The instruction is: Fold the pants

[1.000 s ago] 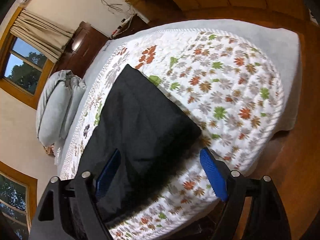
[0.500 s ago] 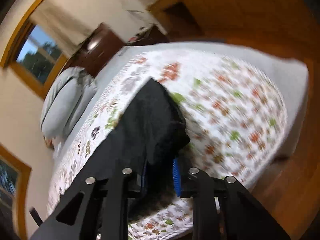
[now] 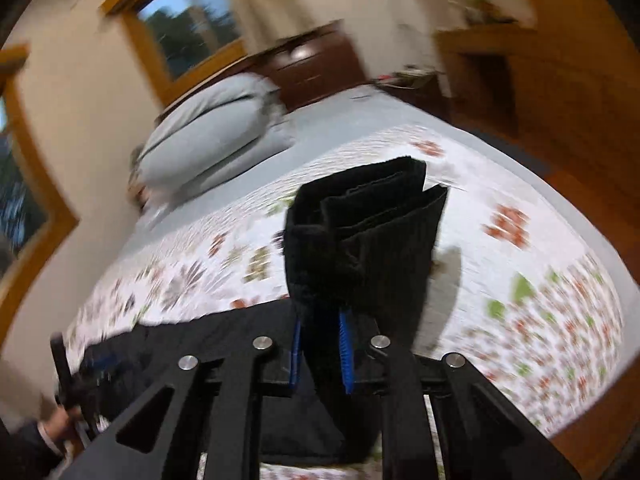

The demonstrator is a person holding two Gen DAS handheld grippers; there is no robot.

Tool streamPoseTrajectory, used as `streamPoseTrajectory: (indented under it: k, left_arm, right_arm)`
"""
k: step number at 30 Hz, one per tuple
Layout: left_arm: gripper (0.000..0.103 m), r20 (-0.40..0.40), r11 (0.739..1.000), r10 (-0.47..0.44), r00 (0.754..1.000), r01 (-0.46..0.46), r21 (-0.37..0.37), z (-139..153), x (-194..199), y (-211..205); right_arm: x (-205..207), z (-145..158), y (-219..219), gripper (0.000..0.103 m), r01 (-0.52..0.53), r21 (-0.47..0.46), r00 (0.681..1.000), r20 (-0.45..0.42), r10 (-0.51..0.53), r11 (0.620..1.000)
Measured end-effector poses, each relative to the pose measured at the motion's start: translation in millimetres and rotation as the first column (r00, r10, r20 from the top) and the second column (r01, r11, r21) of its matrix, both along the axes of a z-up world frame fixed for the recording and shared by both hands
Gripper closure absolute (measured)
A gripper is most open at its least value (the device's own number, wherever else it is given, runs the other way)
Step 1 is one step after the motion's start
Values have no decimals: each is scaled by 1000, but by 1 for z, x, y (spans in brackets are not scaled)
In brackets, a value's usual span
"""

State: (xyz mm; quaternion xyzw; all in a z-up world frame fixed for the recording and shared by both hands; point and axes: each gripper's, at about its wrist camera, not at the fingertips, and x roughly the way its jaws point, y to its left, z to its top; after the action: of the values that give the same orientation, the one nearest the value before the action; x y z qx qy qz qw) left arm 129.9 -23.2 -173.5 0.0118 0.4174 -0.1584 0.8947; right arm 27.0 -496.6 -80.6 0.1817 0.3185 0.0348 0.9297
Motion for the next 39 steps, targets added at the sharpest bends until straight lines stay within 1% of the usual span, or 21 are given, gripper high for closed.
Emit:
streamPoseTrajectory:
  k: [4,7,10,13,18,23,27,31,33,36,39]
  left_arm:
    - [2,-2,1000,23,1000,-23,-5,3,-1,17]
    - [2,2,999,41,999,-41,-7,5,-2,29]
    - [2,-2,998,59,998,-59,-20,7,-3,41]
    - [2,-1,996,80,997,-80,-28,8,-4,52]
    - [2,11,992,124,992,-124,-37,13,-4,72]
    - [2,20,988,153,988,-152,-40,18,-4,90]
    - [2,27,988,154,988,-154,-32,21,-5,99]
    - [2,30,986,163,986,-163,-31,23,-6,109]
    - [2,28,985,172,985,-171,-35,23,-6,114]
    - [2,23,982,186,982,-185,-44,22,-5,119]
    - [2,16,978,201,979,-200,-54,21,-5,125]
  right_arm:
    - [19,15,52,87,-139,-50,990,5,140,989]
    - [29,19,84,87,-220,-52,975,1,221,974]
    - [36,17,110,87,-281,-56,960,-7,281,958]
    - [41,10,140,87,-353,-58,936,-30,352,934]
    - [44,-6,198,87,-478,-73,878,-79,472,876]
    - [43,-21,235,87,-539,-111,840,-139,524,835]
    - [38,-32,254,87,-574,-113,816,-163,554,811]
    - [33,-45,282,87,-625,-157,778,-205,593,765]
    - [33,-54,292,87,-626,-184,777,-230,586,758]
    - [35,-62,302,87,-633,-203,771,-249,586,747]
    - [38,-69,304,87,-638,-204,766,-266,586,742]
